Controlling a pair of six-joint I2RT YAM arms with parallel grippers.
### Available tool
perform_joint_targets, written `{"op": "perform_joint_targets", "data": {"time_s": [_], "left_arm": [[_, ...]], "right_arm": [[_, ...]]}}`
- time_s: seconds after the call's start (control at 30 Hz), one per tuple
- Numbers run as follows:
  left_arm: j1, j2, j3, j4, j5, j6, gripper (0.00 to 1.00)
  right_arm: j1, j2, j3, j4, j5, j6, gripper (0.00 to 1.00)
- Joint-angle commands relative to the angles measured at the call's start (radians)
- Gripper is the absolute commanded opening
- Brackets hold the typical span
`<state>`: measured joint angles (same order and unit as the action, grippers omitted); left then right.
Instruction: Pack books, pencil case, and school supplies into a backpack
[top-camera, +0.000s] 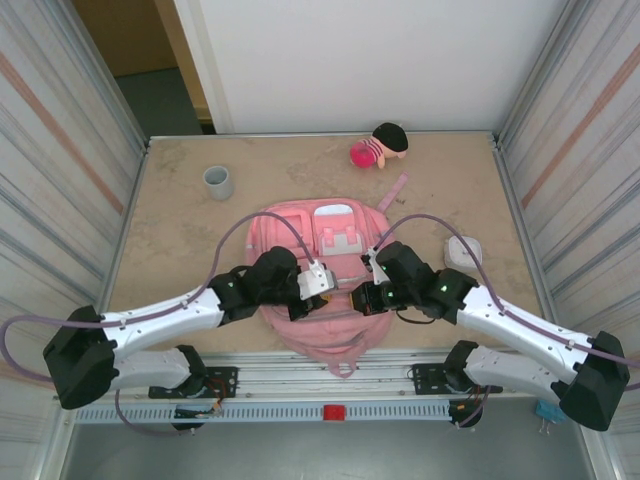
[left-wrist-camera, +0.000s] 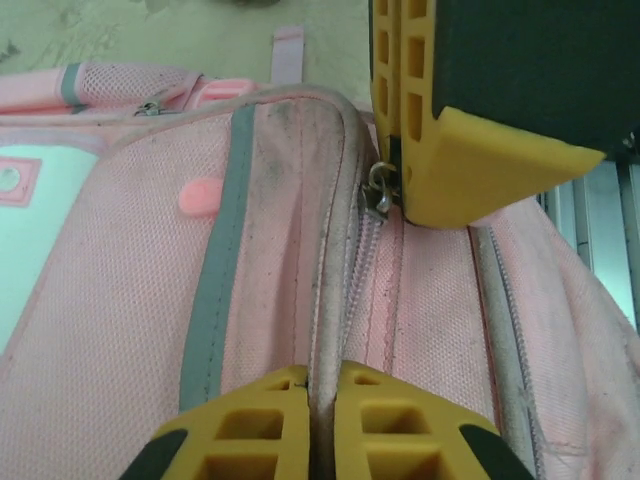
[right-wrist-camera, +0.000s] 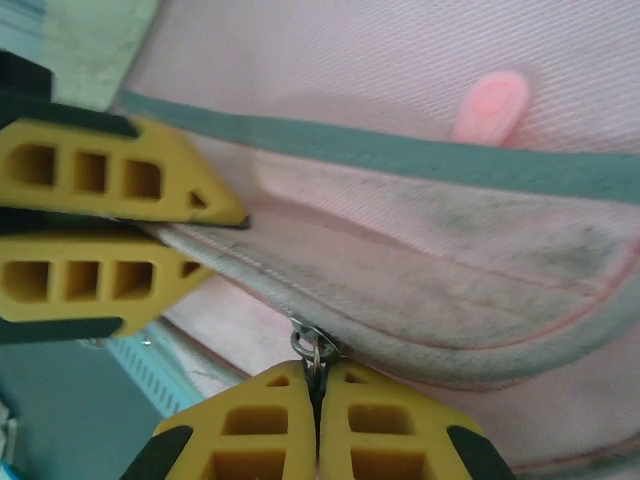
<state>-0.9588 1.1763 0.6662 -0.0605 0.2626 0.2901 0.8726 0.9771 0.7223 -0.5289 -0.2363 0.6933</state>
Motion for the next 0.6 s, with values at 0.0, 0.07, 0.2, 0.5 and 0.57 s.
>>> {"op": "perform_joint_targets", "data": {"time_s": [0.0, 0.07, 0.2, 0.5, 0.57], "left_arm": [[0.015, -0.057, -0.039, 0.073, 0.039, -0.007, 0.06], [0.017, -0.07, -0.045, 0.087, 0.054, -0.015, 0.06], [0.018, -0.077, -0.042, 0.09, 0.052, -0.021, 0.06], [0.034, -0.118, -0.066, 0.109, 0.035, -0.043, 0.06], [0.037, -0.13, -0.073, 0.1, 0.019, -0.045, 0.06]], "right_arm": [[-0.015, -0.001, 0.03, -0.088, 0.103, -0.041, 0.19], [-0.015, 0.003, 0.009, -0.039, 0.08, -0.043, 0.28], [-0.013, 0.008, -0.023, 0.053, 0.042, -0.035, 0.33], [-0.015, -0.04, -0.069, 0.057, 0.044, -0.051, 0.15], [-0.023, -0.052, -0.071, 0.031, 0.066, -0.052, 0.07]]}}
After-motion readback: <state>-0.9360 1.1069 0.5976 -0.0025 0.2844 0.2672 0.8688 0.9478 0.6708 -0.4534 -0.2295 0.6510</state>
